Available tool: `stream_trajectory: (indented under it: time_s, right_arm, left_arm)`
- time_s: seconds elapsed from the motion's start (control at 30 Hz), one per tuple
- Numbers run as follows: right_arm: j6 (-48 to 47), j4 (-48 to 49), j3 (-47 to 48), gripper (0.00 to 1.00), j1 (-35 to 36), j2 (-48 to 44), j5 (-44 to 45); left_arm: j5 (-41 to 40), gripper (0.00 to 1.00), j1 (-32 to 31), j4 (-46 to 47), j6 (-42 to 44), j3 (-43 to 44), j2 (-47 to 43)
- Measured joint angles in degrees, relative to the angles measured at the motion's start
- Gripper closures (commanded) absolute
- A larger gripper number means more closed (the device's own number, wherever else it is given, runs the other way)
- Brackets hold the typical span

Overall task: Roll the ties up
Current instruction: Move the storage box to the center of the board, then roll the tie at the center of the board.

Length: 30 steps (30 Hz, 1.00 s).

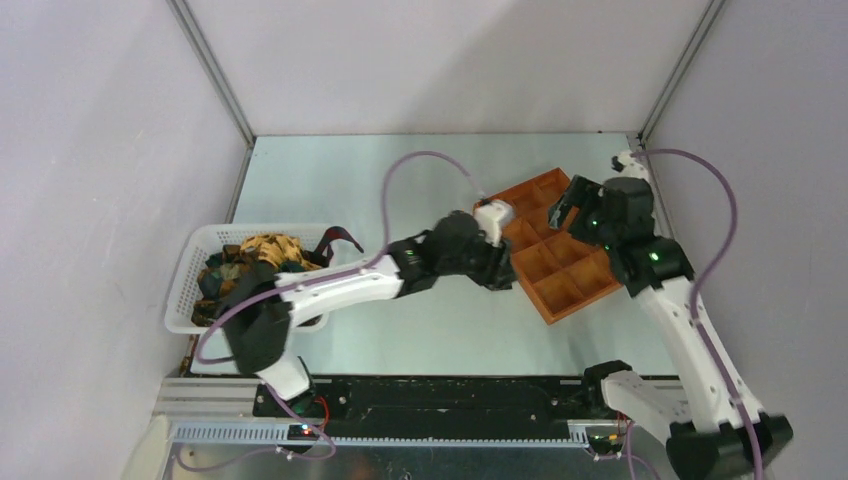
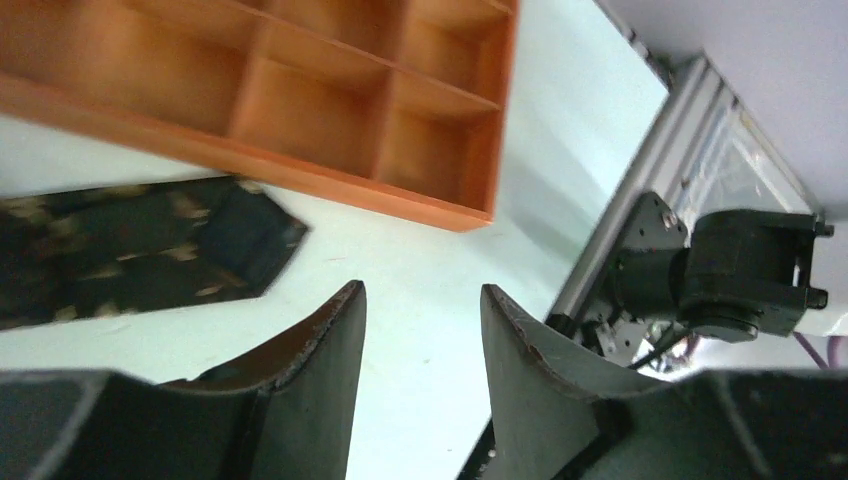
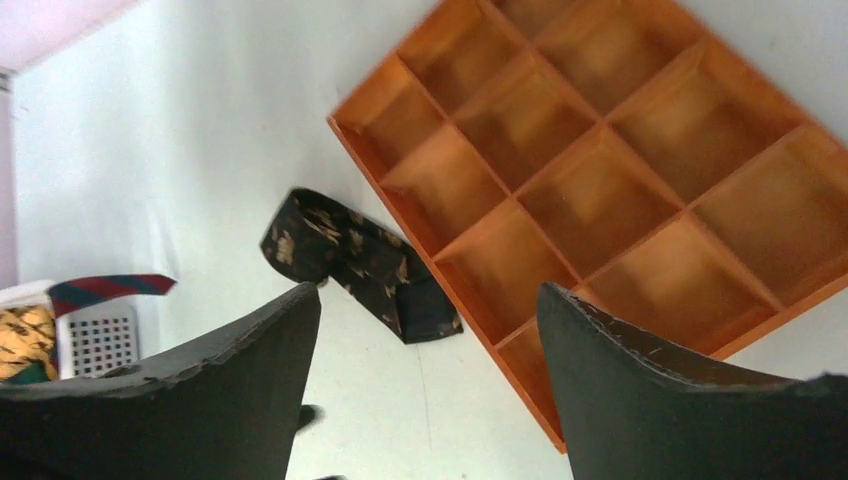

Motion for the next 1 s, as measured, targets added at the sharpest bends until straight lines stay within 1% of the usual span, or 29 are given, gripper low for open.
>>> stream_trajectory:
  time_s: [0.1, 0.17, 0.37, 0.5, 0.63, 0.7, 0.83, 1.0]
  right_arm:
    - [2.0, 1.2, -2.0, 0.28, 0.0, 6.0, -0.9]
    - [3.8, 2.4, -4.3, 0.31, 0.1, 9.2, -1.1]
    - [9.2, 7.8, -8.9, 0.31, 0.7, 17.0, -0.8]
    - [12.4, 12.4, -9.4, 0.30, 1.4, 25.0, -0.8]
    - [14.5, 15.9, -9.7, 0.30, 1.8, 31.1, -0.9]
    - [15.2, 17.1, -9.7, 0.28, 1.8, 33.4, -0.9]
    - [15.9, 18.5, -9.7, 0.23, 1.7, 35.8, -0.5]
    - [16.3, 19.5, -9.7, 0.22, 0.8, 36.9, 0.1]
  left_arm:
    - [-1.4, 0.49, 4.2, 2.1, -1.6, -7.9, -8.4]
    - [-2.5, 0.49, 7.2, 3.0, -2.5, -11.5, -13.0]
    - [-4.4, 0.49, 14.0, 4.6, -3.4, -17.2, -20.0]
    - [-5.5, 0.49, 15.8, 4.6, -3.4, -20.0, -22.5]
    - [-6.1, 0.49, 16.5, 4.3, -3.4, -22.3, -24.3]
    - [-6.4, 0.49, 16.6, 4.3, -3.4, -23.0, -25.0]
    - [-6.8, 0.49, 16.8, 4.3, -3.4, -23.4, -25.4]
    - [-6.9, 0.49, 17.3, 4.3, -3.4, -23.4, -25.4]
